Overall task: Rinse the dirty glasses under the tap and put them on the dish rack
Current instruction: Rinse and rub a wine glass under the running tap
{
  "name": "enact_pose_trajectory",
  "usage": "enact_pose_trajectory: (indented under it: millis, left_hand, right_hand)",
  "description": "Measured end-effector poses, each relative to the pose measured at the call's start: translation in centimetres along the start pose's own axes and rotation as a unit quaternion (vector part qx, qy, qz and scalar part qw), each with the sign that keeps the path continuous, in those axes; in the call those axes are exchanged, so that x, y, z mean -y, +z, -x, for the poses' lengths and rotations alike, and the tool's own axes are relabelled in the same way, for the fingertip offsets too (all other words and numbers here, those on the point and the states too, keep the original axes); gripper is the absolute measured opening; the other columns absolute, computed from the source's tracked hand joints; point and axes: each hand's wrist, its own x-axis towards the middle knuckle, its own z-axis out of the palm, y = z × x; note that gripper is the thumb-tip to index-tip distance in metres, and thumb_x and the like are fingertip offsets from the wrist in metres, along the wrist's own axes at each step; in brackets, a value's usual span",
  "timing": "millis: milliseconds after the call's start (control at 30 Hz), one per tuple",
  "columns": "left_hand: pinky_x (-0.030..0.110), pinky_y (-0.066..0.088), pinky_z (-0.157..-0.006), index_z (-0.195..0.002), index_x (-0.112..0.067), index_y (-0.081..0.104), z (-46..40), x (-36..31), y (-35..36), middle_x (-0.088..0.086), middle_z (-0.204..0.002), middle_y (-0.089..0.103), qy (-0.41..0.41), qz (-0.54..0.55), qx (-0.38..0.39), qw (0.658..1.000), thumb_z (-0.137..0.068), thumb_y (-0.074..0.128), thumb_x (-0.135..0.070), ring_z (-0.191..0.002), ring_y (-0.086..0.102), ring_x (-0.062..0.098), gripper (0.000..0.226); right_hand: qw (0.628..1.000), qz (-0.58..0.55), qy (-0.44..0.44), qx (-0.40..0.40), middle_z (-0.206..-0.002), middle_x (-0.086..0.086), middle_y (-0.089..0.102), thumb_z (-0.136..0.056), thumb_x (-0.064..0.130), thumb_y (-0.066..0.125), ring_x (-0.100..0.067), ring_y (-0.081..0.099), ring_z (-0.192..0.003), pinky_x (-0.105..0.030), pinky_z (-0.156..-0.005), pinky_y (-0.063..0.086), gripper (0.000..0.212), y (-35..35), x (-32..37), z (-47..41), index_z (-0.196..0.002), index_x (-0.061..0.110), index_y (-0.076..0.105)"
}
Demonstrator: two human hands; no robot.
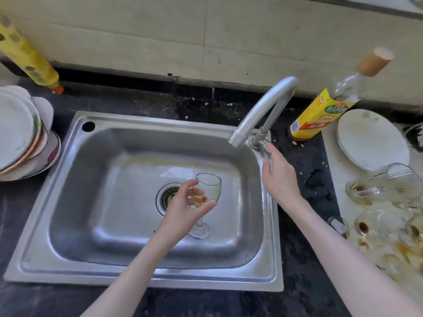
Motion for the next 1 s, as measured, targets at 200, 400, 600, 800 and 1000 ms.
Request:
enact_pose_trajectory:
  millis: [200, 400, 600, 800, 1000]
  left_hand:
    - [0.023, 0.049, -0.081, -0.119, -0.025, 0.049, -0.5, 0.4, 0.8, 0.000, -0.101, 0.062, -0.006, 0.003, -0.006, 1.000, -0.072, 0.078, -0.020, -0.089, 0.063, 0.013, 0.055]
    - [0.025, 0.048, -0.082, -0.118, -0.026, 0.048, -1.0, 1.0, 1.7, -0.001, -0.101, 0.062, 0.000, -0.006, -0.007, 1.000, -0.072, 0.078, -0.021, -0.087, 0.062, 0.011, 0.056]
    - [0.023, 0.049, -0.077, -0.117, -0.029, 0.048, -1.5, 1.1, 2.1, -0.001, -0.102, 0.062, -0.007, -0.001, -0.011, 1.000, -0.072, 0.077, -0.023, -0.089, 0.062, 0.014, 0.054]
    - [0.031, 0.050, -0.084, -0.121, -0.027, 0.048, -2.0, 1.2, 2.1, -0.002, -0.104, 0.062, -0.020, -0.022, -0.009, 1.000, -0.070, 0.078, -0.030, -0.093, 0.062, 0.015, 0.060]
    - [0.037, 0.057, -0.078, -0.119, -0.032, 0.048, -2.0, 0.4, 1.9, 0.005, -0.106, 0.062, -0.063, 0.043, 0.005, 0.997, -0.069, 0.079, -0.033, -0.085, 0.066, 0.014, 0.060]
  right_hand:
    - [0.997, 0.051, -0.055, -0.006, -0.148, -0.005, 0.038, -0.096, 0.008, 0.043, -0.026, 0.039, -0.134, -0.031, -0.102, 0.033, 0.046, 0.3, -1.0, -0.1, -0.142, 0.011, 0.036]
    - [0.997, 0.052, -0.065, -0.005, -0.152, -0.006, 0.032, -0.097, 0.011, 0.044, -0.020, 0.029, -0.141, -0.026, -0.109, 0.024, 0.050, 0.8, -1.6, 0.0, -0.145, 0.008, 0.031]
    - [0.992, 0.085, -0.091, 0.015, -0.154, -0.012, 0.027, -0.096, 0.011, 0.047, -0.021, 0.023, -0.143, -0.030, -0.116, 0.019, 0.054, 2.0, -2.3, 0.5, -0.145, 0.002, 0.028]
    - [0.990, 0.093, -0.106, 0.028, -0.158, -0.009, 0.011, -0.096, 0.013, 0.045, -0.017, 0.006, -0.146, -0.022, -0.117, 0.004, 0.061, 2.5, -2.8, 0.8, -0.149, 0.005, 0.014]
    - [0.990, 0.012, -0.130, -0.054, -0.144, -0.013, 0.039, -0.093, 0.017, 0.045, -0.017, 0.030, -0.134, -0.013, -0.113, 0.013, 0.046, 3.7, -1.8, 3.7, -0.136, 0.002, 0.043]
